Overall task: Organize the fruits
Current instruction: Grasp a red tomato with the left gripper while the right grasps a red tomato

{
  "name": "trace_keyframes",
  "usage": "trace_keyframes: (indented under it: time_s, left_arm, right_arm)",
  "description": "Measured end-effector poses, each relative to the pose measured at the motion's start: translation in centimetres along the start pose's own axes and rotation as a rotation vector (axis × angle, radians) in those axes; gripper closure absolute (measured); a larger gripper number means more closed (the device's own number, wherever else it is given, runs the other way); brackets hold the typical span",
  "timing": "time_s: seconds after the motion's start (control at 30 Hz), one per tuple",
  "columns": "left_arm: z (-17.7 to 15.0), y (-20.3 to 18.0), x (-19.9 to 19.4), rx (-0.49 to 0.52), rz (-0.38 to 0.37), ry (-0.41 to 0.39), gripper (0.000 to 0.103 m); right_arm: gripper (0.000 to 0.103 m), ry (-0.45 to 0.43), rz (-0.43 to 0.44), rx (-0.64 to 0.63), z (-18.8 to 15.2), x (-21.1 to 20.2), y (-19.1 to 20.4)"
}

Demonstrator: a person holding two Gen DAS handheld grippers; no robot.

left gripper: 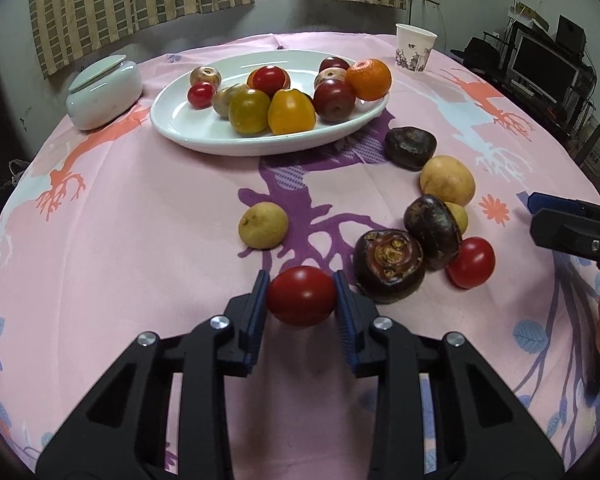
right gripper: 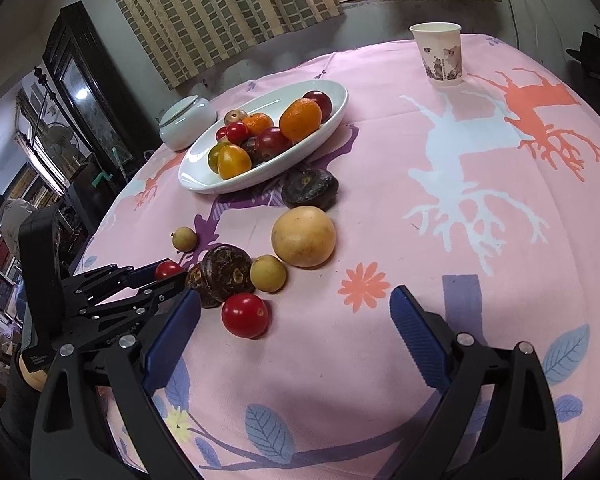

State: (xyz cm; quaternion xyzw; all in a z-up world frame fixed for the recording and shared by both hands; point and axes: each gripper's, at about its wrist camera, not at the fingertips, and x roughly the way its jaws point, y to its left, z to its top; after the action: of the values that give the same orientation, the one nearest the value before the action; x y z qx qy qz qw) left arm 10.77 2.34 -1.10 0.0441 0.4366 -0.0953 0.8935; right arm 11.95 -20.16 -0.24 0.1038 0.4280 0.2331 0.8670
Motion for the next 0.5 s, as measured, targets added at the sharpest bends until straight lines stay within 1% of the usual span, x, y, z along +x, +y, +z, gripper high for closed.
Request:
trace_keyframes:
  time_s: [0.1,0.2,0.37,0.47,0.5]
  left_arm:
    - [-0.6,-0.1,-1.5,-0.012,-0.005,-0.009,0.071]
    - [-1.1,0.4,-2.2,-0.062,-0.013,-0.019,0.071]
    - [-1.4,2.1,-1.7,-0.139,-0.029,-0.01,0.071]
    - [-1.5,2.4,-1.6,-0.14,-0.045,-0.014,0.071]
    - [-1.5,2.4,-1.6,-0.137,-0.049,-0.015,0.071]
  right_arm:
    - [0.007,-0.002,-0.023,-0.043,-0.1,0.1,0.5]
    - [0.007,-0.008,-0.069,-0.126,-0.5,0.2,1.7]
    - [0.007,0.004,-0.137,-0.28,-1.5,1.2,4.1]
    - [0.008,0.015,-0.163,-0.368,-1.9,1.9,5.9]
    - [0.01,0.023,-0.17,-0.391,-2.0,2.2,6.3]
